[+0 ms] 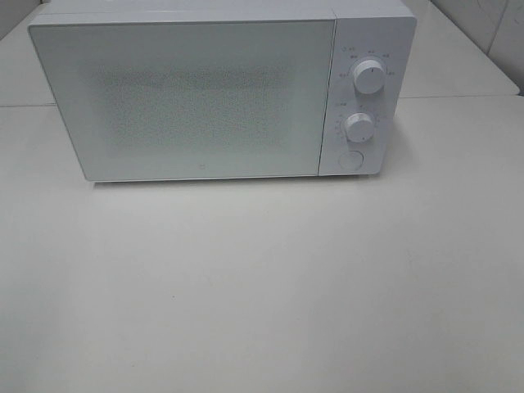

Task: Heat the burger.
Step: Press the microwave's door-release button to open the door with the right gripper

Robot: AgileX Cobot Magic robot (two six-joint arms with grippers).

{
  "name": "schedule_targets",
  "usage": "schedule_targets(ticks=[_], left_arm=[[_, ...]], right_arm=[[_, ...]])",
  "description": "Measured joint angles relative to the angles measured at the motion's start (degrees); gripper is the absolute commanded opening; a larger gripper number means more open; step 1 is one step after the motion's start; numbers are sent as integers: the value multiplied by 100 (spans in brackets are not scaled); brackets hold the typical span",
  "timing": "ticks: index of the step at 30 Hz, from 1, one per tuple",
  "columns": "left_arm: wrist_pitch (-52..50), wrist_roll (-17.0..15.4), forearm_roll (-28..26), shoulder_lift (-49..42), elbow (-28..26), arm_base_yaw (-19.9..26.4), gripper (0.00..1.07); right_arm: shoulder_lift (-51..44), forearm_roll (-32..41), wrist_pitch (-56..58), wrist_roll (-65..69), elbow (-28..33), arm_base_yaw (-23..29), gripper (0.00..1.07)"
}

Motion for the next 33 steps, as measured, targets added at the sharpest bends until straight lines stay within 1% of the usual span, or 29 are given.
schedule_targets(ticks=[21,23,24,25,26,28,30,33], left_arm=[[0,0,0,0,0,0,0],[0,0,0,0,0,0,0],[0,0,0,0,0,0,0],[0,0,0,0,0,0,0],[0,0,0,0,0,0,0],[0,0,0,0,0,0,0],[0,0,0,0,0,0,0],[0,0,0,0,0,0,0]], right_arm=[[69,46,-115,6,-46,0,56],[372,126,-344,6,-86,0,55],[372,126,-344,6,-86,0,55],[619,138,-521,6,-92,0,55],[619,138,-521,6,-92,0,55],[1066,138,-848,0,-92,0,55],[1209,138,-963,0,-92,0,55],[1736,138,-1587,0,-92,0,55]])
